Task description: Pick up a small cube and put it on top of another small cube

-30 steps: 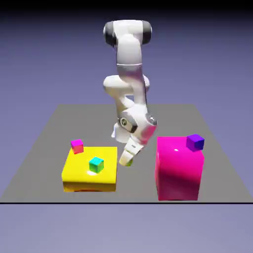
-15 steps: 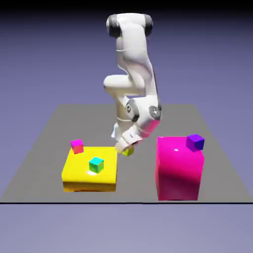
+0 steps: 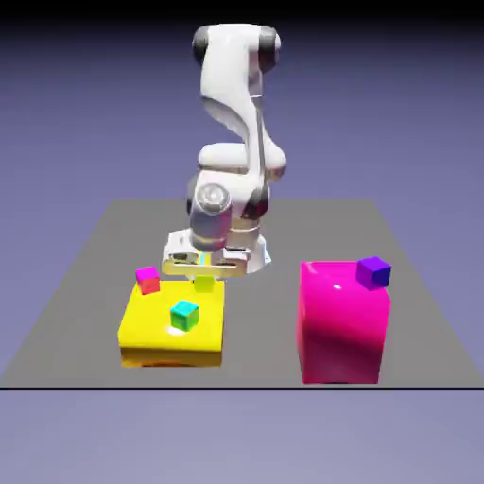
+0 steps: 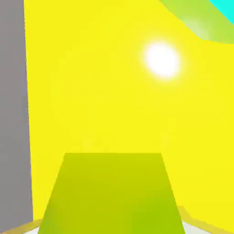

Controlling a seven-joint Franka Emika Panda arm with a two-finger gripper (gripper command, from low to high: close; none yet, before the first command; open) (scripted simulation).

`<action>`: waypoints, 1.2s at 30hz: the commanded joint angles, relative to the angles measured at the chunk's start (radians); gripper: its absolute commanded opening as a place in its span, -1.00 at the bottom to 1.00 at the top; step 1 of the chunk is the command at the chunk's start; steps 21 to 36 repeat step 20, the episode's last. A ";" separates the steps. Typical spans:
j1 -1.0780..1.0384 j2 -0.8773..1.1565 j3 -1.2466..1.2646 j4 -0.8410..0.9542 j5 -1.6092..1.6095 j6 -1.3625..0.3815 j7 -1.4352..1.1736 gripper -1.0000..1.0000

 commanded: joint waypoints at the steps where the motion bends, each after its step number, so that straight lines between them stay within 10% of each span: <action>1: 0.010 0.001 -0.036 0.025 0.030 -0.030 0.041 -1.00; 11: -0.126 -0.007 -0.313 0.235 0.340 -0.305 0.358 -1.00; 17: -0.120 0.068 -0.300 0.117 0.395 -0.126 0.313 -1.00; 18: -0.120 0.068 -0.300 0.117 0.395 -0.126 0.313 1.00; 36: -0.121 0.050 -0.303 0.146 0.382 -0.169 0.324 1.00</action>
